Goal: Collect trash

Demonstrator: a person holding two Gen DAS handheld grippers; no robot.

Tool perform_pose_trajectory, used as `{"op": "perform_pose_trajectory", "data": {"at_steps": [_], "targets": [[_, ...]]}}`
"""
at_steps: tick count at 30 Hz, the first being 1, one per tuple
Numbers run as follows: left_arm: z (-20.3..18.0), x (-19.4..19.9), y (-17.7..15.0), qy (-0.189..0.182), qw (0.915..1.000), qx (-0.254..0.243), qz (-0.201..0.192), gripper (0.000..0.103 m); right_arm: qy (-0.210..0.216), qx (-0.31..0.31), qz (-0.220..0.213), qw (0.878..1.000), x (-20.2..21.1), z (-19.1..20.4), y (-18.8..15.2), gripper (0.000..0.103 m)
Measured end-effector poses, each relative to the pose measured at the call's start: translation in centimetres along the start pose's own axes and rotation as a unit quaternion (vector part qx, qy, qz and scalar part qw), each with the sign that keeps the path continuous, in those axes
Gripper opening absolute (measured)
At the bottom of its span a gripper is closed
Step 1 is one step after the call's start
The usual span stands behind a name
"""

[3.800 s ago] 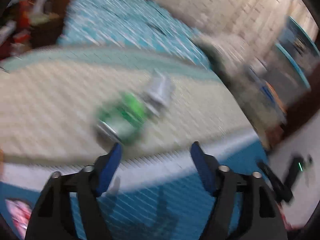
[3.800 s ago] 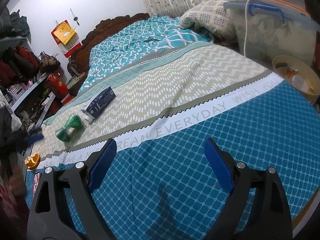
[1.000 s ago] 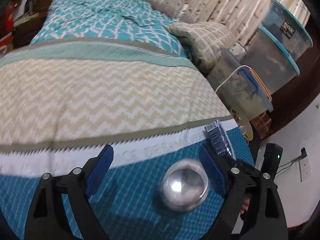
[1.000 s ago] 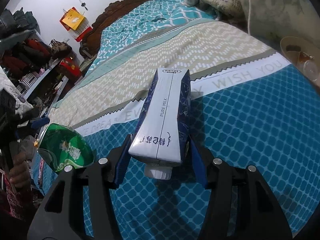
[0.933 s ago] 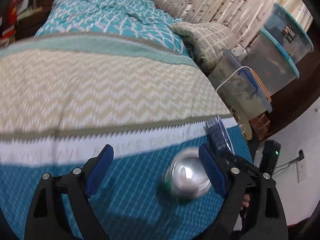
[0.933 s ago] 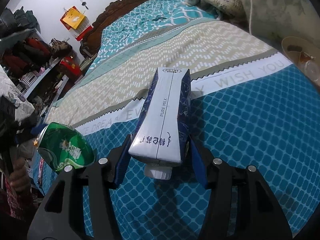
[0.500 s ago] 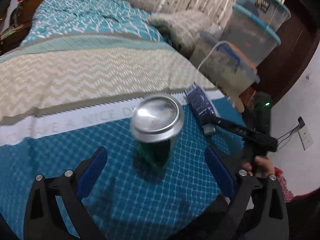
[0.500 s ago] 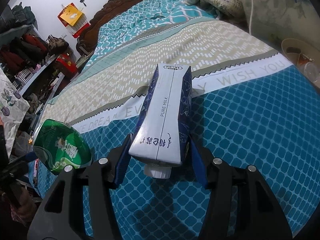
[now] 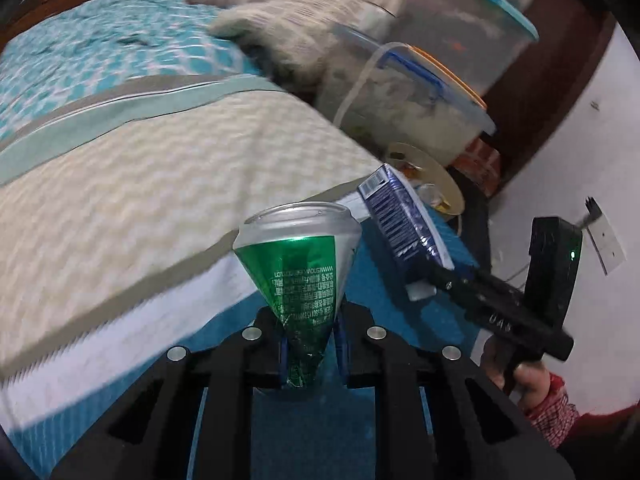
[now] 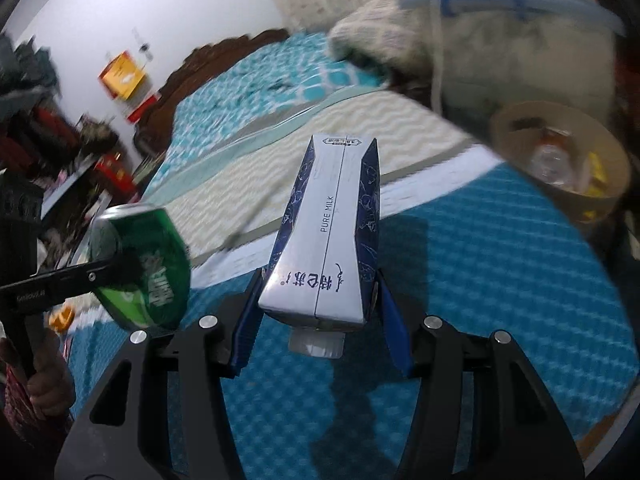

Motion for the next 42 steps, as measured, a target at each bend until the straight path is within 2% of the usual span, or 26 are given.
{"op": "perform_pose_trajectory", "data": {"at_steps": [5, 11, 17, 18, 20, 21, 23, 25, 28, 32, 34, 37, 42], "targets": [[-5.4, -5.5, 3.8, -0.036, 0.9984, -0.028, 0.035, 0.015, -0.03, -0.042, -0.03, 0.998, 2.3, -5.7, 1.1, 0.056], [-14.3, -12.6, 9.9, -0.073, 0.9917, -0.082, 0.067, 0.016, -0.073, -0.1, -0.067, 0.99, 5.4, -14.1, 3.7, 0.056], [-20.3, -20.0, 14.7, -0.052, 0.9864, -0.133, 0.081, 0.017, -0.112, -0.133, -0.068, 0.982, 5.5, -21.2, 6.3, 0.056], [-21.3, -21.4, 15.4, -0.047, 0.9852, -0.144, 0.08, 0.019, -0.115, -0.133, -0.064, 0.982, 5.0, -21.7, 6.8, 0.058], [-22.5, -24.2, 16.3, -0.022, 0.9836, -0.159, 0.082, 0.06, -0.128, -0.129, -0.049, 0.982, 3.6, -23.0, 7.6, 0.067], [-22.8, -25.4, 16.7, -0.001, 0.9841, -0.159, 0.078, 0.059, -0.145, -0.131, -0.043, 0.98, 2.7, -23.9, 8.0, 0.076], [-23.1, -26.6, 16.5, 0.016, 0.9818, -0.167, 0.089, 0.057, -0.148, -0.141, -0.051, 0.978, 2.4, -24.3, 8.0, 0.076], [-23.1, -25.8, 16.2, 0.007, 0.9815, -0.172, 0.083, 0.057, -0.143, -0.146, -0.07, 0.976, 3.3, -23.9, 7.6, 0.076], [-22.2, -22.6, 16.1, -0.016, 0.9837, -0.172, 0.051, 0.058, -0.14, -0.147, -0.108, 0.973, 5.6, -22.1, 6.6, 0.076], [-19.4, -17.7, 14.3, -0.029, 0.9876, -0.154, 0.012, 0.061, -0.132, -0.152, -0.124, 0.972, 6.9, -18.7, 4.5, 0.076], [-17.9, -15.5, 13.1, -0.015, 0.9882, -0.152, -0.012, 0.065, -0.129, -0.16, -0.133, 0.97, 7.4, -17.1, 3.7, 0.076], [-15.2, -12.3, 10.6, 0.011, 0.9871, -0.154, -0.043, 0.066, -0.122, -0.171, -0.145, 0.967, 7.9, -14.5, 2.7, 0.079], [-10.9, -7.7, 7.4, 0.059, 0.9869, -0.13, -0.074, 0.069, -0.107, -0.158, -0.158, 0.969, 8.6, -9.4, 2.3, 0.084]]}}
Point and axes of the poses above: each gripper's, at about its wrist camera, not at the fingertips, and x roughly against the way its jaws point, z to its left, y to its top, the point moved 7 cm from there along -x, roughly the way its jaws point, and after that the axes turned 6 degrees about x, right-handed, at the moved point
